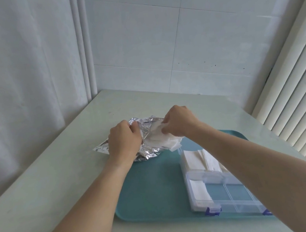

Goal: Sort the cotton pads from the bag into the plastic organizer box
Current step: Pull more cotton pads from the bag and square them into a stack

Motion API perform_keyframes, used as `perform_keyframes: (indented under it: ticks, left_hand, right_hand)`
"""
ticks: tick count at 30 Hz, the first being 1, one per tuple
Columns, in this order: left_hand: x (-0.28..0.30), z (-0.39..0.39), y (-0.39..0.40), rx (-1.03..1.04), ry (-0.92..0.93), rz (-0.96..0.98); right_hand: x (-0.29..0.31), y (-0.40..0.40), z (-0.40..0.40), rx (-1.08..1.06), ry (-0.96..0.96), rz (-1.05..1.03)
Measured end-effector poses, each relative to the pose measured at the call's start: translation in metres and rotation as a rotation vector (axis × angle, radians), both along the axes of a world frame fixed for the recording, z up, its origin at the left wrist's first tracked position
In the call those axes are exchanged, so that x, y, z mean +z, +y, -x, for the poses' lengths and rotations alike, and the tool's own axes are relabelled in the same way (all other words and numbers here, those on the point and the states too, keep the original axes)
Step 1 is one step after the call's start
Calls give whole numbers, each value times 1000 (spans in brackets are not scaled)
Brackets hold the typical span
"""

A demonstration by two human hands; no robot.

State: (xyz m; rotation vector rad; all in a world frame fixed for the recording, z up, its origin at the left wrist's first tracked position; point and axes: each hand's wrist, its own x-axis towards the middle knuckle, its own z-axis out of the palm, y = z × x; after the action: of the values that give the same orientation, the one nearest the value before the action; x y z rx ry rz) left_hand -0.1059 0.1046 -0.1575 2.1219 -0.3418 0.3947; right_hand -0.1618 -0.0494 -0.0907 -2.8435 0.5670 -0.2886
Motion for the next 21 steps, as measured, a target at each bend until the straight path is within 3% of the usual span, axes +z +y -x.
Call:
perform_keyframes:
  ticks: [6,9,12,14,17,21]
  left_hand:
    - [-1,0,0,-3,5,9]
    - [0,0,0,-3,-8,4]
    - [0,1,0,-5,-5,-1]
    - [1,2,0,-13,-5,2]
    - [2,2,1,-21,-7,-4]
    - [1,1,1,-28,-3,-13]
  right_hand:
    - [4,7,1,20,-85,11]
    - [11,7,0,-51,-37,-187]
    - [13,6,3,-101,197,-453]
    - [11,3,2,-101,295,-353]
    - [10,3,2,-78,290,-113]
    - [10,2,1,-131,401,-243]
